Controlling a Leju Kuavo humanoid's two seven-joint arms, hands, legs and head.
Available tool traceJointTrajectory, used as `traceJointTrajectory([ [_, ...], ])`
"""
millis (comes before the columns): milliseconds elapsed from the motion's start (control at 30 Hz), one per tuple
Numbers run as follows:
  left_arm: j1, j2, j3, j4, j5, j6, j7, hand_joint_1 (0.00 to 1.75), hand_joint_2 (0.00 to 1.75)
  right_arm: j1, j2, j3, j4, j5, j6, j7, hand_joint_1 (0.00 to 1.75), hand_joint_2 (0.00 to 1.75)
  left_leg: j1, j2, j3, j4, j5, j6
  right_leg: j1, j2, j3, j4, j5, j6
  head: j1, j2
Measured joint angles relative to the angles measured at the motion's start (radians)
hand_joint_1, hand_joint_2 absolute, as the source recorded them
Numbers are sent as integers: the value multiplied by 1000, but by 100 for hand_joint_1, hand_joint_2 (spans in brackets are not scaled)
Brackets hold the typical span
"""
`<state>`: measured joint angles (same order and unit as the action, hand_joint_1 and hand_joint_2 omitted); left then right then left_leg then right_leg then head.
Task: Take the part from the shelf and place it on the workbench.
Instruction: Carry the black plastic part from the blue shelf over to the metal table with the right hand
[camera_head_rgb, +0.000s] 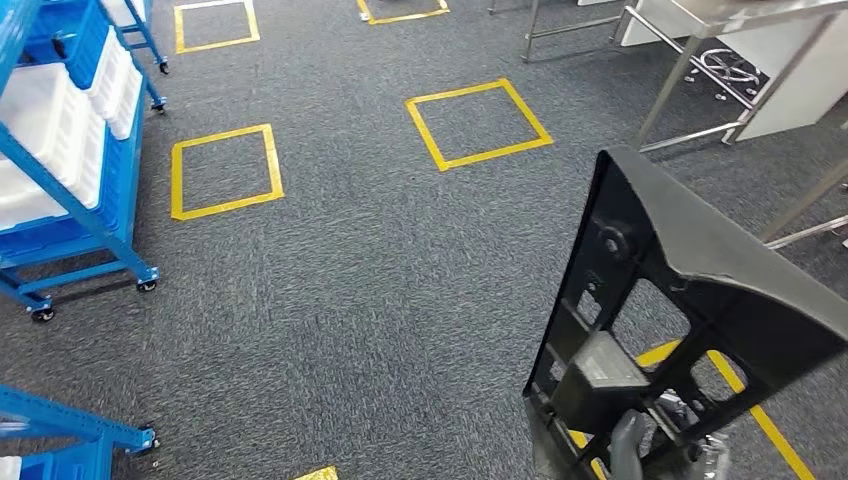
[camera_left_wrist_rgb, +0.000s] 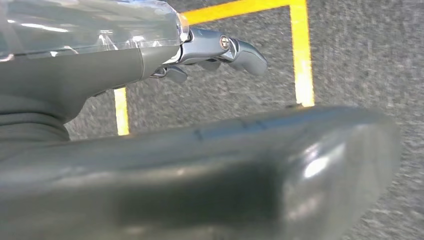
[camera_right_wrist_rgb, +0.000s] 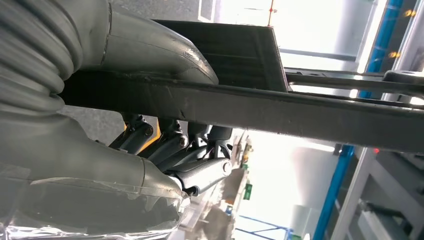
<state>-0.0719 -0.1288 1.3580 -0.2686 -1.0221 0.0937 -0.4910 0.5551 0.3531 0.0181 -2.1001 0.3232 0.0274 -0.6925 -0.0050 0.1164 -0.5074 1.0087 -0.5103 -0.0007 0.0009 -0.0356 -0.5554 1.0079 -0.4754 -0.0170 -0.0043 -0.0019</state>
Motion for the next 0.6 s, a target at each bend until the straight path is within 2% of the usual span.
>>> traceJointTrajectory([
  [33, -1, -2, 0, -2, -3, -1, -3, 0, 0, -2, 0, 12, 5, 2, -8, 2, 175, 175, 2, -26, -10, 27, -20, -5, -4, 12, 1, -6, 5, -5, -1, 0],
  [100, 0, -7, -1, -7, -7, -2, -5, 0, 0, -7, -2, 33, 14, 2, -21, 6, 175, 175, 6, -87, -61, 142, -85, -12, -8, 35, 1, -10, 12, -12, -5, 0],
  [133, 1, -9, -1, -9, -8, -2, -5, 0, 0, -9, -4, 41, 19, 3, -25, 8, 175, 175, 8, -101, -93, 211, -115, -14, -8, 49, -1, -10, 13, -13, -6, 0],
  [167, 3, -11, -1, -10, -8, -2, -5, 0, 0, -9, -6, 46, 24, 3, -28, 9, 175, 175, 10, -106, -117, 260, -128, -17, -8, 64, -2, -8, 13, -14, -6, 0],
  [200, 4, -12, -1, -12, -9, -2, -5, 0, 0, -9, -7, 50, 29, 3, -29, 9, 175, 175, 12, -108, -127, 276, -121, -19, -8, 80, -2, -6, 13, -13, -6, 0],
  [233, 4, -13, -1, -14, -9, -2, -5, 0, 0, -9, -9, 53, 33, 3, -30, 9, 175, 175, 14, -110, -117, 250, -93, -20, -9, 97, -2, -3, 12, -12, -6, 0],
  [267, 5, -15, -1, -15, -10, -2, -5, 0, 0, -9, -10, 56, 36, 3, -31, 10, 175, 175, 18, -119, -92, 190, -53, -22, -10, 113, -3, 2, 11, -9, -6, 0],
  [333, 5, -18, -1, -19, -10, -2, -5, 0, 0, -9, -13, 61, 41, 2, -35, 10, 175, 175, 25, -166, -39, 64, 2, -23, -12, 141, -9, 16, 6, 1, -6, 0],
  [367, 6, -21, -1, -21, -10, -2, -4, 0, 0, -10, -14, 63, 43, 2, -39, 10, 175, 175, 27, -185, -26, 29, 12, -22, -13, 153, -14, 22, 5, 8, -6, 0],
  [400, 6, -23, -1, -24, -11, -2, -3, 0, 0, -9, -15, 64, 43, 2, -44, 10, 175, 175, 26, -195, -22, 17, 10, -18, -14, 165, -20, 25, 6, 16, -6, 0],
  [433, 6, -25, -1, -28, -12, -2, -2, 0, 0, -8, -16, 66, 44, 2, -47, 11, 175, 175, 22, -187, -22, 15, 10, -13, -16, 177, -26, 26, 9, 24, -6, 0],
  [467, 5, -29, -2, -31, -12, -2, 0, 0, 0, -6, -17, 66, 44, 2, -50, 10, 175, 175, 22, -174, -22, 12, 14, -5, -18, 179, -30, 26, 11, 30, -6, 0],
  [500, 4, -32, -2, -36, -14, -2, 1, 0, 0, -4, -18, 66, 44, 2, -51, 10, 175, 175, 22, -161, -21, 8, 18, 4, -18, 161, -34, 31, 6, 35, -5, 0],
  [533, 4, -36, -2, -41, -15, -3, 2, 0, 0, -3, -19, 65, 44, 2, -52, 11, 175, 175, 22, -148, -20, 3, 22, 11, -17, 131, -46, 52, -8, 39, -3, 0],
  [600, 7, -44, -2, -51, -18, -4, 5, 0, 0, -4, -21, 66, 44, 2, -54, 11, 175, 175, 19, -118, -22, -3, 26, 21, -14, 63, -95, 154, -69, 44, 1, 0],
])
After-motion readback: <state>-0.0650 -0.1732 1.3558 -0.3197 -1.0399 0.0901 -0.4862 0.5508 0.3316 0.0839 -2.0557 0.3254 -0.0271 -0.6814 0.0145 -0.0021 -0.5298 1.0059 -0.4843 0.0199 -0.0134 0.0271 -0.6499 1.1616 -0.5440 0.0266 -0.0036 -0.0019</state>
